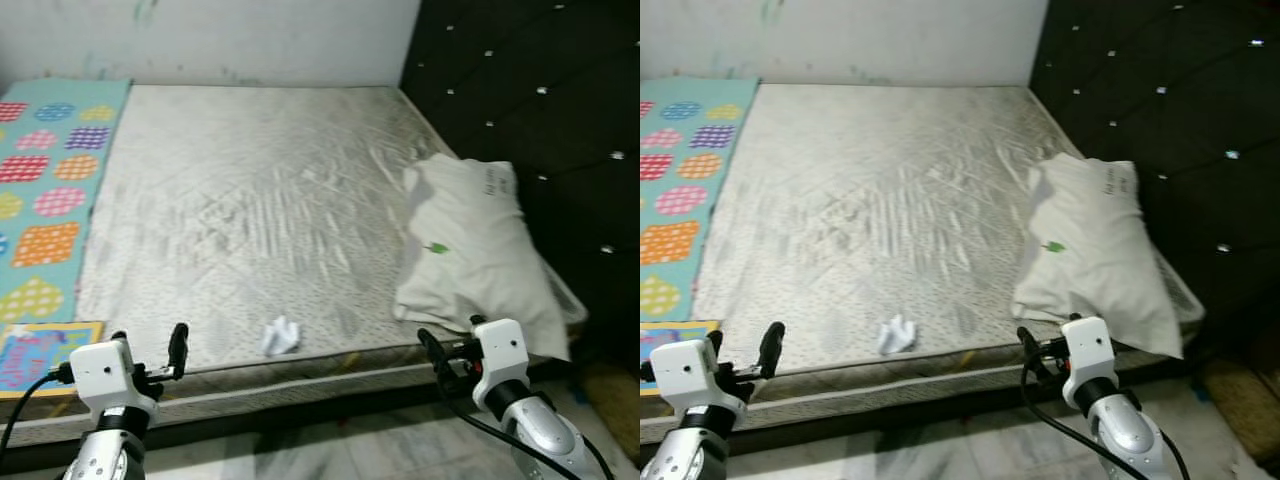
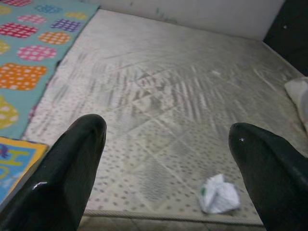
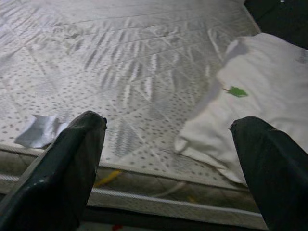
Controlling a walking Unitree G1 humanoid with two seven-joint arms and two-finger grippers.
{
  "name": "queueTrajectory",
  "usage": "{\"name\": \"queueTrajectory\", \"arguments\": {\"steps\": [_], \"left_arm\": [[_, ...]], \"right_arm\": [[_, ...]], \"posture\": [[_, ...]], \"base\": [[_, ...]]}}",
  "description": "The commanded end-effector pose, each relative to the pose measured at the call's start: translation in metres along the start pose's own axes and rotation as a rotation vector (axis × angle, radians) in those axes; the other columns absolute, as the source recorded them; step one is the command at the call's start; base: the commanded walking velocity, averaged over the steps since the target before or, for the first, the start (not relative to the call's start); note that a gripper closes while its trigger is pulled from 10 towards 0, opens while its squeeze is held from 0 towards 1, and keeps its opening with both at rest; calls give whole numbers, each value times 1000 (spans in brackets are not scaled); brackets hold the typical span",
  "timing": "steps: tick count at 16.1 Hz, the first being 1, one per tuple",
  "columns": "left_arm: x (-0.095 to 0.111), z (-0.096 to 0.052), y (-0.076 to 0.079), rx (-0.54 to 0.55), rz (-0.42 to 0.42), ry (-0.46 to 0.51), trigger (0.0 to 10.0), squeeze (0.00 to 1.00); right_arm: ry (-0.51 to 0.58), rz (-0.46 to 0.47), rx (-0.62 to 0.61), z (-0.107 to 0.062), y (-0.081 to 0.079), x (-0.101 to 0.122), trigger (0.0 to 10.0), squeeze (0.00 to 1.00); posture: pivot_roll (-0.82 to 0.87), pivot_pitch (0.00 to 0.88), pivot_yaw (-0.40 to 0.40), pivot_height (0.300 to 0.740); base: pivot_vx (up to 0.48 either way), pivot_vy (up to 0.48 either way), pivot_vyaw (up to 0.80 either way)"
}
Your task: Clean up the room
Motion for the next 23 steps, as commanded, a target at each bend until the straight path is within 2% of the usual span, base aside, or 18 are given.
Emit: {"name": "queueTrajectory", "arguments": {"steps": [1,5,8,11,16,19,23], "left_arm": [[-6,-1,-3,4,6,-29,10000,0],[-6,0,-3,5,11,-28,10000,0],[-5,0,-5,25,27,-19,10000,0],[1,0,-14,79,47,-6,10000,0],[0,3,-2,-2,2,3,10000,0],[1,2,-3,-1,3,3,10000,0],[2,2,-3,-2,5,5,10000,0]], "right_arm": [[10,2,11,2,-1,2,10000,0],[10,0,11,2,-1,2,10000,0],[11,-2,13,3,-1,2,10000,0],[22,-1,17,3,-2,4,10000,0],[15,8,13,4,-1,3,10000,0],[17,10,9,3,-1,3,10000,0],[19,12,14,4,-2,4,10000,0]], "posture": [[-69,62,-77,740],[-69,57,-76,740],[-69,52,-77,740],[-67,54,-79,740],[-67,54,-79,740],[-74,58,-78,740],[-71,60,-77,740]], "base": [[0,480,0],[0,480,0],[0,0,0],[0,0,0],[0,0,-160],[172,0,-533],[266,0,0]]}}
Point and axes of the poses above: a point about 5 cm out from each wrist's last joint towards the gripper, its own z axis pointing out of the wrist towards the gripper, its own x axis along the axis of the wrist's last joint, y = z × x, the point moved 4 cm from there along z, pointing out of the wrist towards the gripper, and after that the axes turned 13 degrees about z, right-handed, at the moved point
